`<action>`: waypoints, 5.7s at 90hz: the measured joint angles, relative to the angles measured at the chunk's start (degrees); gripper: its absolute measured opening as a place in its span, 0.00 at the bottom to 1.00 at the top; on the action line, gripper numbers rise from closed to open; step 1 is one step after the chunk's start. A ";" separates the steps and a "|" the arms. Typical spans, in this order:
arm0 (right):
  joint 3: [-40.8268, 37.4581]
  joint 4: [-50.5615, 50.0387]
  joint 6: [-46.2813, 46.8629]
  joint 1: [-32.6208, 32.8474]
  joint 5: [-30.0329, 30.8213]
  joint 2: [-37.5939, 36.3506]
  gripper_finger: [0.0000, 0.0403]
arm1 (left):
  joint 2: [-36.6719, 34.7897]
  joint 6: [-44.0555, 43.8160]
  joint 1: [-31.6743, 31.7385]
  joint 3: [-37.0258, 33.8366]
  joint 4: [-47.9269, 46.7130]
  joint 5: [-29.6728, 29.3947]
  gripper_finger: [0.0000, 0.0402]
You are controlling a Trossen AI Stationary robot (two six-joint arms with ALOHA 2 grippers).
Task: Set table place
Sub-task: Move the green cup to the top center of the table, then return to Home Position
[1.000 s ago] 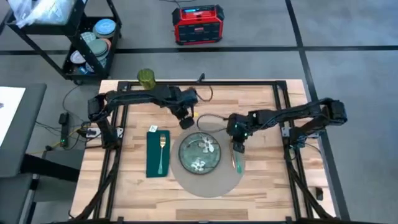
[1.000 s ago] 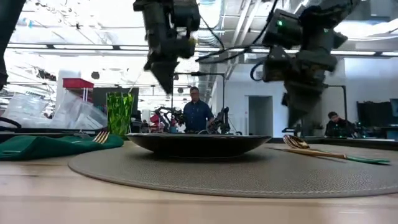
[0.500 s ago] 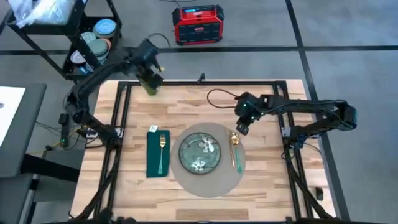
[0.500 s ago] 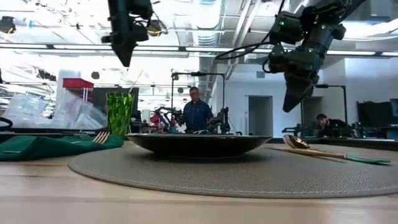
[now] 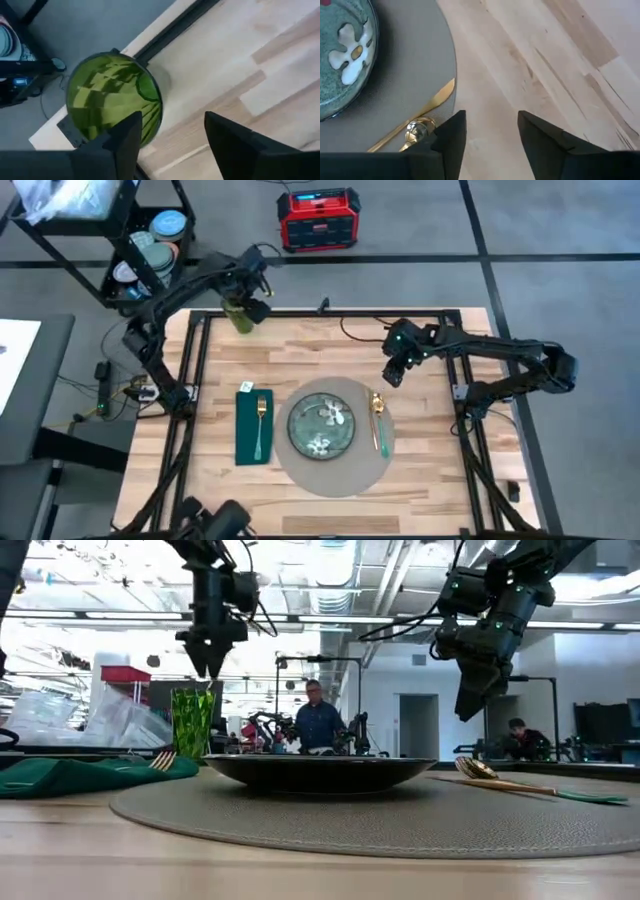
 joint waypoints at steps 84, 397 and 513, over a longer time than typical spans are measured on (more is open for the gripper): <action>0.44 -19.34 -7.61 -11.66 13.77 -19.39 0.00 | 9.57 -0.16 -8.82 -2.12 5.50 7.88 0.00; 20.27 6.44 -6.21 -4.06 -0.41 6.75 0.04 | 14.23 -12.43 -24.82 28.36 -12.77 1.11 0.04; 20.83 -11.06 -11.50 -9.35 1.68 -5.62 0.00 | 21.76 -22.07 -29.39 12.72 33.14 28.47 0.00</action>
